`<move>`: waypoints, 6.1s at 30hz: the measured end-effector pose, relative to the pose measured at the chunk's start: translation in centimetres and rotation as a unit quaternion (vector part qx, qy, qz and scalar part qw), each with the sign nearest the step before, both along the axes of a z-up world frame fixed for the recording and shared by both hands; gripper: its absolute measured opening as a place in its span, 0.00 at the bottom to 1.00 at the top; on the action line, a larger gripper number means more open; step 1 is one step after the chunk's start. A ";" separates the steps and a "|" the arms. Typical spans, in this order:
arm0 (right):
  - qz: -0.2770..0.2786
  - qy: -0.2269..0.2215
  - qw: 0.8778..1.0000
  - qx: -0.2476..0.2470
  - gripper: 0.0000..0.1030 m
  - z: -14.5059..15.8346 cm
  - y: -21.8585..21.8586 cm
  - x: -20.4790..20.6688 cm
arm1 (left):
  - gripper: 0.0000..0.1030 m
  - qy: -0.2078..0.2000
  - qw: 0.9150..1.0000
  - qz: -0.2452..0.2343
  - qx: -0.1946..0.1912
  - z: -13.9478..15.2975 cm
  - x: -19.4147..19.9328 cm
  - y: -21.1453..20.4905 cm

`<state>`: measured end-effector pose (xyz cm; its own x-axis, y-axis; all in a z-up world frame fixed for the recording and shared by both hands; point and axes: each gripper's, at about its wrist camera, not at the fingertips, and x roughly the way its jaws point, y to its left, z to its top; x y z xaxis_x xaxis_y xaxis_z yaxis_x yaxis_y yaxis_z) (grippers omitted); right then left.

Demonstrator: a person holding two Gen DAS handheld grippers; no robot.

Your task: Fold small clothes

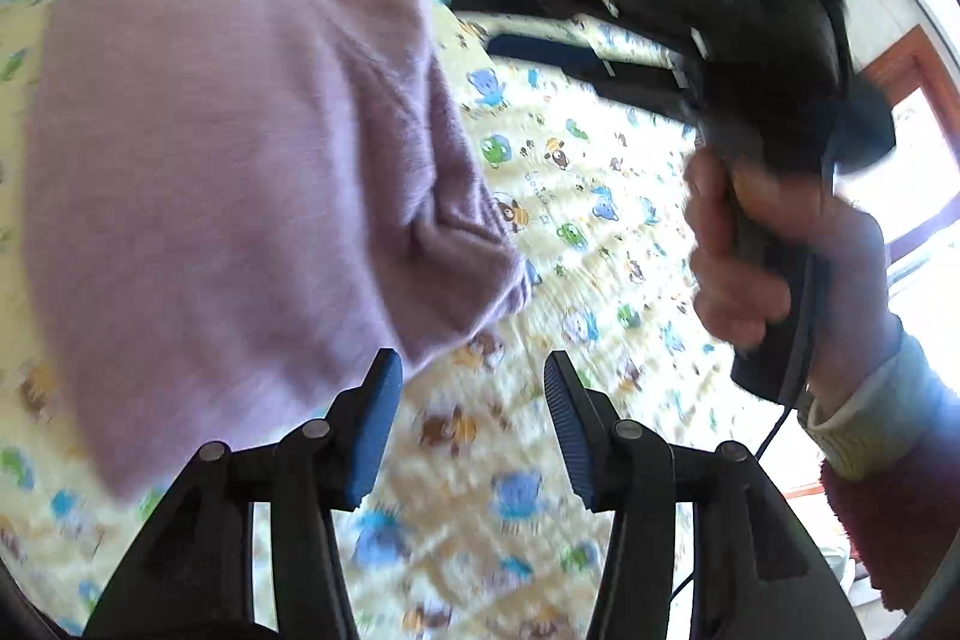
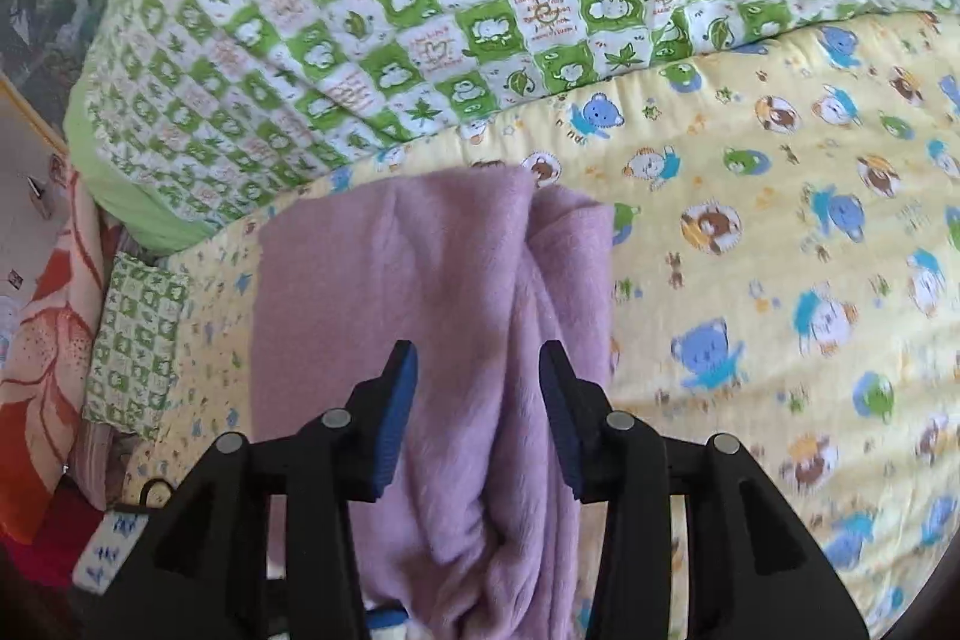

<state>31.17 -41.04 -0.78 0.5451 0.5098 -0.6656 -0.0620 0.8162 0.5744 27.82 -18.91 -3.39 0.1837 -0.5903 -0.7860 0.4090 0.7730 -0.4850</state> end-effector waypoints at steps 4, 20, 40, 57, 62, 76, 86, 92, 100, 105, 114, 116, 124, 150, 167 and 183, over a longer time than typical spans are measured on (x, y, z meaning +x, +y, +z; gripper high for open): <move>0.032 0.007 0.999 0.011 0.42 0.2 1.9 -3.1 | 0.51 -0.028 0.998 0.047 0.031 1.9 -2.0 3.4; 0.027 0.058 0.998 -0.012 0.07 -3.6 2.3 -5.6 | 0.56 0.015 0.984 0.157 0.086 -1.1 4.0 11.7; -0.060 0.041 0.996 -0.060 0.28 -1.7 0.0 -7.4 | 0.57 0.012 0.984 0.161 0.082 0.0 3.5 11.4; -0.045 -0.011 0.999 -0.010 0.48 -0.4 1.6 2.6 | 0.70 0.110 0.960 0.252 -0.045 1.7 22.7 15.0; -0.031 0.002 0.999 -0.011 0.47 -2.1 1.4 3.8 | 0.14 0.124 0.955 0.264 -0.050 -0.5 26.9 13.8; -0.075 0.006 0.997 0.012 0.01 -3.7 -2.0 4.4 | 0.19 -0.075 0.972 0.151 0.166 2.4 28.4 9.0; -0.087 -0.004 0.996 0.012 0.75 -2.1 -1.9 1.1 | 0.72 -0.042 0.974 0.216 0.060 5.9 19.6 14.0; -0.049 0.028 0.998 0.007 0.74 -4.2 -0.2 2.7 | 0.79 0.016 0.973 0.225 0.047 3.0 15.7 13.7; -0.059 0.040 0.996 0.053 0.30 -6.0 -3.1 2.4 | 0.80 0.023 0.977 0.209 0.040 0.7 14.7 11.2; -0.044 0.027 0.998 0.018 0.81 -5.1 -1.6 2.9 | 0.82 0.041 0.978 0.202 0.031 -0.7 16.8 9.5; -0.007 0.067 0.995 0.076 0.43 -8.3 -0.2 4.5 | 0.50 0.067 0.981 0.180 -0.036 -3.9 17.8 7.9; -0.011 0.069 0.994 0.090 0.31 -8.3 -0.4 4.3 | 0.40 0.053 0.983 0.171 -0.040 -3.2 17.4 7.6; 0.002 0.032 0.993 0.111 0.27 -2.9 1.8 1.4 | 0.35 0.014 0.984 0.163 -0.073 2.6 12.9 9.9; 0.134 0.068 0.984 0.101 0.47 -6.5 15.7 2.5 | 0.52 0.045 0.969 0.241 -0.021 -2.0 6.2 28.0; 0.127 0.004 0.990 -0.063 0.49 -2.1 17.7 -9.0 | 0.56 0.074 0.962 0.257 0.050 -3.1 -5.6 26.8; 0.079 0.058 0.988 -0.123 0.48 -6.6 14.9 -8.6 | 0.58 0.079 0.962 0.249 0.080 -3.7 -6.8 25.4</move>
